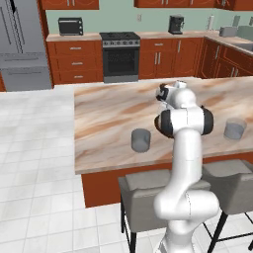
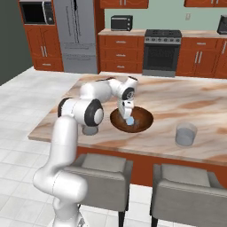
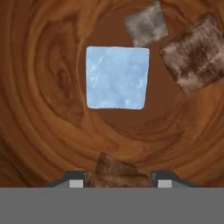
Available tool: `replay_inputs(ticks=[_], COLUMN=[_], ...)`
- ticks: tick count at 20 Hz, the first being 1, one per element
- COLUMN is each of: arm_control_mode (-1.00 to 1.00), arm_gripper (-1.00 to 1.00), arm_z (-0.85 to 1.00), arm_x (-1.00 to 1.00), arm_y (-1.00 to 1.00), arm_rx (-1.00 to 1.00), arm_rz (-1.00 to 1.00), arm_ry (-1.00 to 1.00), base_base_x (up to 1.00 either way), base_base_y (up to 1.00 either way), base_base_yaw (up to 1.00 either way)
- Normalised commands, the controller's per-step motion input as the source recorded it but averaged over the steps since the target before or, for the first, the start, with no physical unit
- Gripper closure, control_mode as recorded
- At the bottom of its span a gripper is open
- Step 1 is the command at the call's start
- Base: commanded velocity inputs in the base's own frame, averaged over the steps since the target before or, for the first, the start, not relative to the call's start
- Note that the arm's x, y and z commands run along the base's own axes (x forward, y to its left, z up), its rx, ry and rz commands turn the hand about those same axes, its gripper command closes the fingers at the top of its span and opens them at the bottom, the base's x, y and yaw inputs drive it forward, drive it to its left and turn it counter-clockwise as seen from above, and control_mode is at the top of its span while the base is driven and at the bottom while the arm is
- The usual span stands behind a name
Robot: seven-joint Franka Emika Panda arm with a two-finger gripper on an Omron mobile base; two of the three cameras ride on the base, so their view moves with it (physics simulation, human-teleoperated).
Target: There are four ice cubes in the ice bowl. Place two ice cubes in each glass of water.
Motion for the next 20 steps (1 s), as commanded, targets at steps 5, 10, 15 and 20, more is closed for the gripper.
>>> replay_inputs(ticks=[5,10,15,20], arm_control_mode=[-1.0,-1.0,-1.0,-1.0], arm_gripper=[1.0,1.0,1.0,1.0], arm_z=[0.47,0.54,0.66,0.6], arm_x=[-0.39,-0.62,-0.96,-0.82], arm_y=[0.62,0.69,0.11,0.17], arm_rx=[0.01,0.0,0.0,-0.01], arm_rz=[0.0,0.0,0.08,0.1], arm_ry=[-0.39,-0.38,-0.18,-0.03], base_base_x=[0.0,0.0,0.0,0.0], base_base_y=[0.0,0.0,0.0,0.0], base_base_yaw=[0.0,0.0,0.0,0.0])
